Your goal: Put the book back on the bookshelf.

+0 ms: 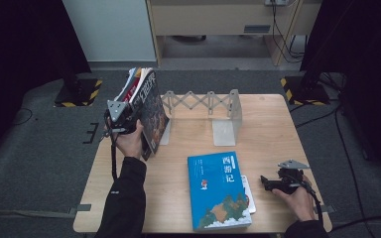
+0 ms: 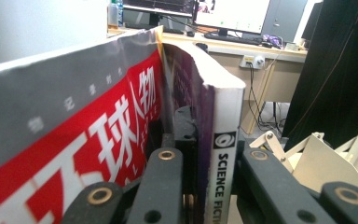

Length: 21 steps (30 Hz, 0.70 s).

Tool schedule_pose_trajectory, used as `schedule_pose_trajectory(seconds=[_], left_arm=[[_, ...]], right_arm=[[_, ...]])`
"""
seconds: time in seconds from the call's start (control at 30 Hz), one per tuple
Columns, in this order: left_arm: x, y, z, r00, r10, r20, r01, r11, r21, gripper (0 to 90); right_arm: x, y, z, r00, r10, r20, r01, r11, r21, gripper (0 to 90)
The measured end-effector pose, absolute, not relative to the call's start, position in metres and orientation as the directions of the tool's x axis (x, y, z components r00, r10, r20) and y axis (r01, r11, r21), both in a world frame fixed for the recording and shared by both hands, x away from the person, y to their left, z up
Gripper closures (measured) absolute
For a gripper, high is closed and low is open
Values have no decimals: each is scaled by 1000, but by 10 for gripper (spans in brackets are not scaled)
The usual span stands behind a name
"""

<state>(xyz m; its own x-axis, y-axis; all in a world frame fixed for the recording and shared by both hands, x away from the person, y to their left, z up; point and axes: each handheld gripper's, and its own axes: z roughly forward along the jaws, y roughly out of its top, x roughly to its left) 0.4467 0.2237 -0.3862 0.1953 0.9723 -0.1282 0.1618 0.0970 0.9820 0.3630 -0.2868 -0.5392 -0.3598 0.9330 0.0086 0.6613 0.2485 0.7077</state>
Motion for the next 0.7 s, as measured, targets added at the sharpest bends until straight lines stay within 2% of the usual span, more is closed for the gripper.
schedule_pose_trajectory(seconds=[0.27,0.7], left_arm=[[439,227,-388,218,968,-126,212,79,974,818],[428,233,-392,177,979,-98,185,65,981,817]], right_arm=[[363,-287,-539,-355,935,10,662,244,708,30],[363,-287,-539,-359,933,9,662,248,708,31]])
